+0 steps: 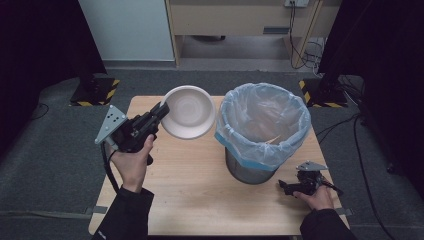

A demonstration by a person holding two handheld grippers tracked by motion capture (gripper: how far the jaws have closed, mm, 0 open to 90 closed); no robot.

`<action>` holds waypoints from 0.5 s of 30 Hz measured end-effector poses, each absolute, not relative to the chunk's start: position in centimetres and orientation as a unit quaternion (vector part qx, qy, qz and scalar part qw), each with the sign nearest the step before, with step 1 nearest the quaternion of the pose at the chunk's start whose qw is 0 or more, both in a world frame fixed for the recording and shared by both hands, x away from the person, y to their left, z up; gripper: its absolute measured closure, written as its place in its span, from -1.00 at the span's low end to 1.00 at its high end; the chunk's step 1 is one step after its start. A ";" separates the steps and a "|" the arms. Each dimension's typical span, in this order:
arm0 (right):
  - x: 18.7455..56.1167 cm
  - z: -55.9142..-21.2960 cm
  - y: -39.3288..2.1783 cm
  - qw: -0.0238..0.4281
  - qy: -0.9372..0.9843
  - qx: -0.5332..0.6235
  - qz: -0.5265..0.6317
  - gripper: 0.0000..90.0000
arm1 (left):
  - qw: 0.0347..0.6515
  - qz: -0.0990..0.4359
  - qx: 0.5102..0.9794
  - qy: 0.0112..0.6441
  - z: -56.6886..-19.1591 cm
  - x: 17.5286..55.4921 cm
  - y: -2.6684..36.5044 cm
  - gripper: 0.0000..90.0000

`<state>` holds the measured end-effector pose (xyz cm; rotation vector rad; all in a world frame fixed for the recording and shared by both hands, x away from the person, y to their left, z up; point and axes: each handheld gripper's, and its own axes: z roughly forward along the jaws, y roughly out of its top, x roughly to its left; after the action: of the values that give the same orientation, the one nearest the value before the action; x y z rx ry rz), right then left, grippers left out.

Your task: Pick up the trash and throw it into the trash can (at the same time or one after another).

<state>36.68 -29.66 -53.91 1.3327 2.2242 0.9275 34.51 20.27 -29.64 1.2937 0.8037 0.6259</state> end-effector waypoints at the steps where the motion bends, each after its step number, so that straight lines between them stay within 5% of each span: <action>1: 36.7 -53.9 -29.7 0.193 0.793 0.475 0.330 -0.98 | 0.681 0.280 0.577 0.355 -29.3 34.7 19.8 0.85; 15: 36.7 -53.9 -29.7 0.193 0.792 0.475 0.331 -0.98 | 0.693 0.275 0.583 0.322 -26.7 36.0 15.3 0.85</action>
<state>36.68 -29.66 -53.90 1.3329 2.2241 0.9277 35.99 15.34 -26.74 1.3012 0.7197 0.6149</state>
